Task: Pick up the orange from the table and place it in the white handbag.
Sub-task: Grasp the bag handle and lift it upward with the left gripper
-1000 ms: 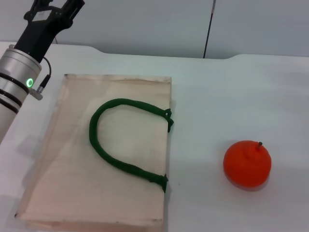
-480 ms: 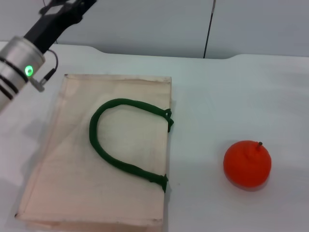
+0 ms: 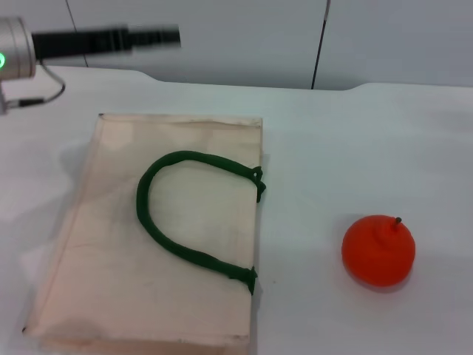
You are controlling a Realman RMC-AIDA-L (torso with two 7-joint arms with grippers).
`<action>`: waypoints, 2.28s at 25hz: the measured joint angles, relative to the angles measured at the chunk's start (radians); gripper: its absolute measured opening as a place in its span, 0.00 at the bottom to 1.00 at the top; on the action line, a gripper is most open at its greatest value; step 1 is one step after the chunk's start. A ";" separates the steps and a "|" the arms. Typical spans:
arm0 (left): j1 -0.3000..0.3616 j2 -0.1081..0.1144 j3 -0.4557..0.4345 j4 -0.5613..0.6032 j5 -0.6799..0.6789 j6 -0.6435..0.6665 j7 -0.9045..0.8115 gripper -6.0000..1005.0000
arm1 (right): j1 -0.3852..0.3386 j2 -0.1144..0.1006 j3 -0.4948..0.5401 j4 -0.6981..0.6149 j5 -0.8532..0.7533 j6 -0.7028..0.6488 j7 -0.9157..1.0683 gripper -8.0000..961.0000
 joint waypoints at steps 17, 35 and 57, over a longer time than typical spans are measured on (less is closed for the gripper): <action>-0.037 -0.015 0.000 -0.057 0.400 0.065 -0.022 0.87 | 0.003 -0.002 0.000 0.001 0.002 -0.001 0.000 0.92; -0.050 -0.032 0.000 0.103 0.465 -0.170 -0.026 0.87 | 0.008 -0.002 0.000 0.003 0.002 -0.002 0.000 0.92; -0.052 -0.041 0.000 0.158 0.519 -0.251 -0.021 0.66 | 0.006 -0.001 0.000 0.002 0.002 -0.001 0.000 0.92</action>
